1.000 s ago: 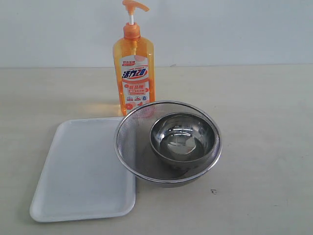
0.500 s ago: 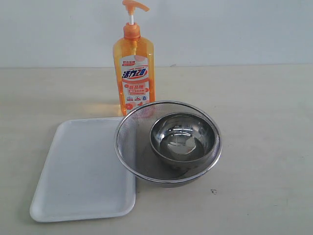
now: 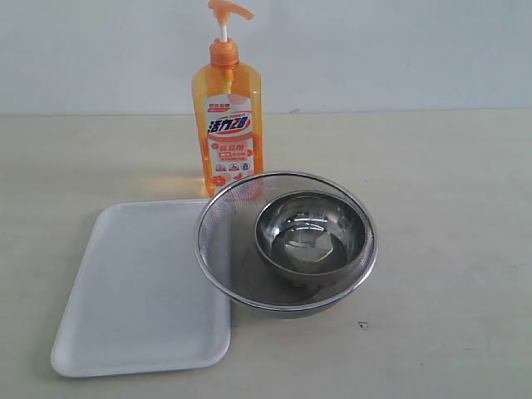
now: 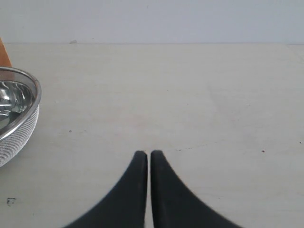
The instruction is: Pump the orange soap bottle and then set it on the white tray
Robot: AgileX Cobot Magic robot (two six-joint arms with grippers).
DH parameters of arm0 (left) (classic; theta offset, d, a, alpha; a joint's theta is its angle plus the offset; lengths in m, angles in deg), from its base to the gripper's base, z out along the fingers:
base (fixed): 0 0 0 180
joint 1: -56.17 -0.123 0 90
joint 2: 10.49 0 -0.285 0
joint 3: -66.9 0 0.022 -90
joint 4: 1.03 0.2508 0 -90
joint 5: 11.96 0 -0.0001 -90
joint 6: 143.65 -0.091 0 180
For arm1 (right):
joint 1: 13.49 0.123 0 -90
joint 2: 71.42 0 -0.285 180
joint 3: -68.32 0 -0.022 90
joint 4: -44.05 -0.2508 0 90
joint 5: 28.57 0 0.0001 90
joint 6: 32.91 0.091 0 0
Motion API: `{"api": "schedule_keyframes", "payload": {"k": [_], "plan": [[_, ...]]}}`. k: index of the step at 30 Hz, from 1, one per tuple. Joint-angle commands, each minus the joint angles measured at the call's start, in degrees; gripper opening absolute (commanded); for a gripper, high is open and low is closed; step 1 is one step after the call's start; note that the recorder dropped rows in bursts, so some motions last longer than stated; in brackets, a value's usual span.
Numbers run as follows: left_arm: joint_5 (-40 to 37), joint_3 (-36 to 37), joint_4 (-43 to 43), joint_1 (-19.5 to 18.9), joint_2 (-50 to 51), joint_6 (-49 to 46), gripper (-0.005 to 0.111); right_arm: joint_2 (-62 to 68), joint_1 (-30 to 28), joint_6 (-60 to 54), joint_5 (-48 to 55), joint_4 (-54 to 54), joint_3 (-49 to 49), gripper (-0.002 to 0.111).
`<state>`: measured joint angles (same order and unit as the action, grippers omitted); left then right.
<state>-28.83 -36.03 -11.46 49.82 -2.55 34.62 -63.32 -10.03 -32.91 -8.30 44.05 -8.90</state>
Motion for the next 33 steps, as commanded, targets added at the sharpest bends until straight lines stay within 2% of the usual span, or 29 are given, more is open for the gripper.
{"api": "schedule_keyframes", "payload": {"k": [1,8,26,33], "plan": [[-0.11,0.15,-0.06,0.28,-0.16,-0.03,0.005,-0.31,-0.32,0.00,-0.05,0.34,0.00,0.000],[-0.11,0.15,-0.06,0.28,-0.16,-0.03,0.005,-0.31,-0.32,0.00,-1.25,0.34,0.00,0.000],[-0.11,0.15,-0.06,0.28,-0.16,-0.03,0.005,-0.31,-0.32,-0.49,-18.85,0.46,0.00,0.000],[-0.11,0.15,-0.06,0.28,-0.16,-0.03,0.005,-0.31,-0.32,-0.49,-22.74,0.46,0.00,0.000]]}}
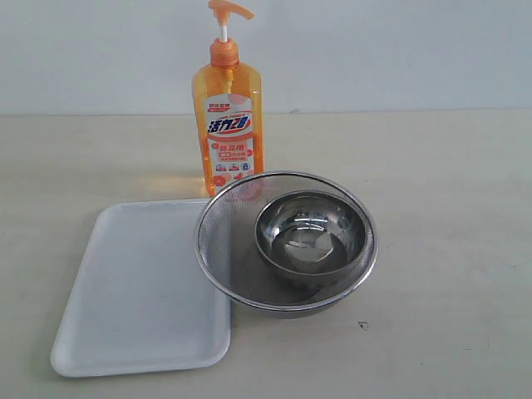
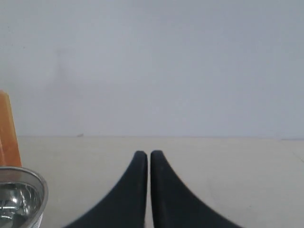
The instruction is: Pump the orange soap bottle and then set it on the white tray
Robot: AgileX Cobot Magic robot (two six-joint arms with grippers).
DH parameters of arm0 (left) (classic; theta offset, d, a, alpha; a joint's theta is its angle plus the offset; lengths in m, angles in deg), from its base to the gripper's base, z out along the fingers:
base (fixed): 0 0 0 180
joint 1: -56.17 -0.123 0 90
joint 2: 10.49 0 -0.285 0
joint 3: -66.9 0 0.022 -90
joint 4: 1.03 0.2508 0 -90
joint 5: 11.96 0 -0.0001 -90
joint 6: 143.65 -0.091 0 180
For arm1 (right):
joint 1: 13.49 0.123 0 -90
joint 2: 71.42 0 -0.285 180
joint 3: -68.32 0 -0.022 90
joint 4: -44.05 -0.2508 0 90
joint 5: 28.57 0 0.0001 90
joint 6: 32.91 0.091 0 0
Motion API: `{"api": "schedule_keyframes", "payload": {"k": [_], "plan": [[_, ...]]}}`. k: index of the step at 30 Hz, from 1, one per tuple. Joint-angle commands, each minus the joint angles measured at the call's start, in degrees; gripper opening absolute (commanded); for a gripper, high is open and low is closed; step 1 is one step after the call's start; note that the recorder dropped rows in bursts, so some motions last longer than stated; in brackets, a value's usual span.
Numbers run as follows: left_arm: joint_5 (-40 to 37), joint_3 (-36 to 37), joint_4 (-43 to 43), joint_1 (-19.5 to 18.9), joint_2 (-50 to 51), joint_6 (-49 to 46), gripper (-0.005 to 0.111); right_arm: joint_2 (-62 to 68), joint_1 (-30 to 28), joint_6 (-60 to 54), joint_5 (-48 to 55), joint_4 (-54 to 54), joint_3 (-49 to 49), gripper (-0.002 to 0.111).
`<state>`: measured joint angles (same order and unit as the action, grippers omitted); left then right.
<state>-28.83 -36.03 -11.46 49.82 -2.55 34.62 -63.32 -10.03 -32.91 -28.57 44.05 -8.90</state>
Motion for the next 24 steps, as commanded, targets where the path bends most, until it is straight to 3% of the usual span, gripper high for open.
{"api": "schedule_keyframes", "payload": {"k": [1,11,21,24], "plan": [[-0.11,0.15,-0.06,0.28,-0.16,-0.03,0.005,-0.31,-0.32,-0.49,-2.73,0.46,0.00,0.000],[-0.11,0.15,-0.06,0.28,-0.16,-0.03,0.005,1.23,-0.32,-0.38,-0.90,0.46,5.74,0.000],[-0.11,0.15,-0.06,0.28,-0.16,-0.03,0.005,13.50,-0.32,-0.87,9.73,0.58,15.98,0.000],[-0.11,0.15,-0.06,0.28,-0.16,-0.03,0.005,15.03,-0.32,-0.97,8.64,0.58,16.11,0.000]]}}
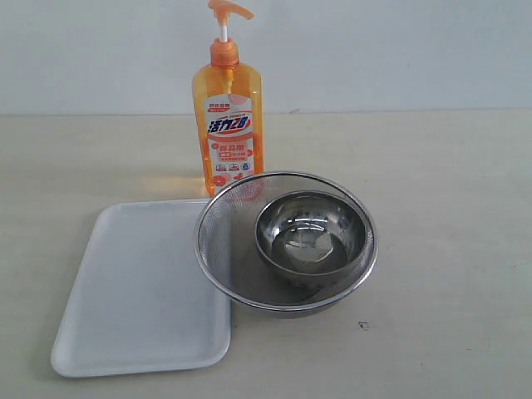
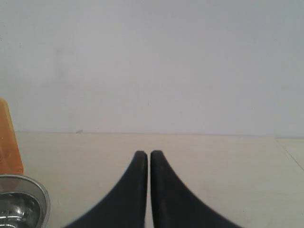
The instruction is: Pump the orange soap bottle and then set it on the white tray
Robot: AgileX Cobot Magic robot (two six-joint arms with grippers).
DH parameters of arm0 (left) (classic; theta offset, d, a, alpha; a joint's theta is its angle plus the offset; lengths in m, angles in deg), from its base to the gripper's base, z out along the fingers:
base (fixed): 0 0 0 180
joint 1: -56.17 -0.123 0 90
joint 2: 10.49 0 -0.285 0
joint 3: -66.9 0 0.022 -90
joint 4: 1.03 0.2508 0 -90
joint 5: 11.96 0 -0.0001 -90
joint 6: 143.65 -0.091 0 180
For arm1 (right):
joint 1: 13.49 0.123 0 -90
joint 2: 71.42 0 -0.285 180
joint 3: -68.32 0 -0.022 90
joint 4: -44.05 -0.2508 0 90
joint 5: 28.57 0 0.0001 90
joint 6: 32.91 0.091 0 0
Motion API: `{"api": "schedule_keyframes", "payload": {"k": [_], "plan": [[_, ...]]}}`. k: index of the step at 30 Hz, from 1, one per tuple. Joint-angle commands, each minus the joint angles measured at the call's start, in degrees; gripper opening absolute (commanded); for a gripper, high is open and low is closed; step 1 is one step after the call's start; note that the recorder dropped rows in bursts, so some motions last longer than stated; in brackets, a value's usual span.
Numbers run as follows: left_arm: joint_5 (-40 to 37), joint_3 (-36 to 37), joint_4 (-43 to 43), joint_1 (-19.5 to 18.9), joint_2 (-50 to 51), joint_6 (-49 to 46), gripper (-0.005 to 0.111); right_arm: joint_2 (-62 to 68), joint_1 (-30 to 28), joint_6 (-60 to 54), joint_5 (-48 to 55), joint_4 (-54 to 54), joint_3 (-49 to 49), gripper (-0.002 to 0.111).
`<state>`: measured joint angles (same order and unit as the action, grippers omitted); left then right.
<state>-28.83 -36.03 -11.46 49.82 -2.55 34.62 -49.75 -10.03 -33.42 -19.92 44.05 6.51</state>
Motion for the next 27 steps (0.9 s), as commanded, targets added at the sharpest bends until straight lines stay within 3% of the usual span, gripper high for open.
{"api": "schedule_keyframes", "payload": {"k": [1,27], "plan": [[-0.11,0.15,-0.06,0.28,-0.16,-0.03,0.005,1.46,-0.32,-0.46,-0.02,0.58,0.70,0.000],[-0.11,0.15,-0.06,0.28,-0.16,-0.03,0.005,1.46,-0.32,0.17,-2.88,0.58,0.70,0.000]]}}
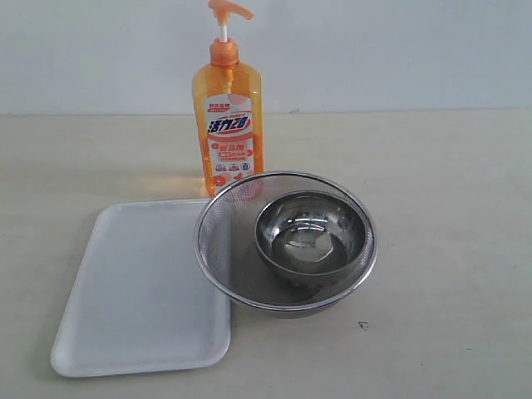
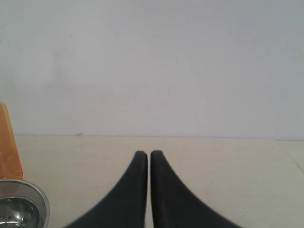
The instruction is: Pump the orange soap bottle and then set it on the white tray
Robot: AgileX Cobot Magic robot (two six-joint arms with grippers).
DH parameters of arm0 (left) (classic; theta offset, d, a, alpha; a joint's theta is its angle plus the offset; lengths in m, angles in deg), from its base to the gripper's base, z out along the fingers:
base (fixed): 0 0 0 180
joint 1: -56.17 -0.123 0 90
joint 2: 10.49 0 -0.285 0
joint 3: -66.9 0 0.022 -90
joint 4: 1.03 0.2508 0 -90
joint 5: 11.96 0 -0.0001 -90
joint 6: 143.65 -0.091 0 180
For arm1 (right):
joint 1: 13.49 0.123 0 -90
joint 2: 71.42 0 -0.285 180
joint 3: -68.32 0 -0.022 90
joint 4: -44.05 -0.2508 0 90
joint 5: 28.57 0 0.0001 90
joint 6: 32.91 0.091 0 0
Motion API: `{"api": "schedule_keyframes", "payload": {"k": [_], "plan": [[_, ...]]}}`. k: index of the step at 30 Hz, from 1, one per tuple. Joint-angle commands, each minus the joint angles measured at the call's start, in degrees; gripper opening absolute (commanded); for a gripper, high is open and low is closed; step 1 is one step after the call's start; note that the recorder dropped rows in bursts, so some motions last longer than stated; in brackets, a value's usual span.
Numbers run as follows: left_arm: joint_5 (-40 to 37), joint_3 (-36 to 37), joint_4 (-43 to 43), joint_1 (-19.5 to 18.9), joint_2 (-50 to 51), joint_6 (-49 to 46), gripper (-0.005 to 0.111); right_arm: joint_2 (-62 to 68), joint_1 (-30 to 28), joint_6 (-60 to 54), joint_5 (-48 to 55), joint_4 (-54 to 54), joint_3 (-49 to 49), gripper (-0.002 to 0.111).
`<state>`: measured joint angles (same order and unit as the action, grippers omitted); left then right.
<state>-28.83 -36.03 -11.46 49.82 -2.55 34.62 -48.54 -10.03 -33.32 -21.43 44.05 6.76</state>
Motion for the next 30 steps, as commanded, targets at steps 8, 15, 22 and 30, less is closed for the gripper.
{"api": "schedule_keyframes", "payload": {"k": [8,15,22,30], "plan": [[-0.11,0.15,-0.06,0.28,-0.16,-0.03,0.005,0.78,-0.32,0.41,-10.37,0.00,0.45,0.000],[-0.11,0.15,-0.06,0.28,-0.16,-0.03,0.005,8.52,-0.32,0.41,-16.70,0.00,0.55,0.000],[-0.11,0.15,-0.06,0.28,-0.16,-0.03,0.005,18.18,-0.32,0.41,-14.90,-0.89,6.32,0.000],[-0.11,0.15,-0.06,0.28,-0.16,-0.03,0.005,28.64,-0.32,-3.58,-8.10,-0.67,16.75,0.000]]}}
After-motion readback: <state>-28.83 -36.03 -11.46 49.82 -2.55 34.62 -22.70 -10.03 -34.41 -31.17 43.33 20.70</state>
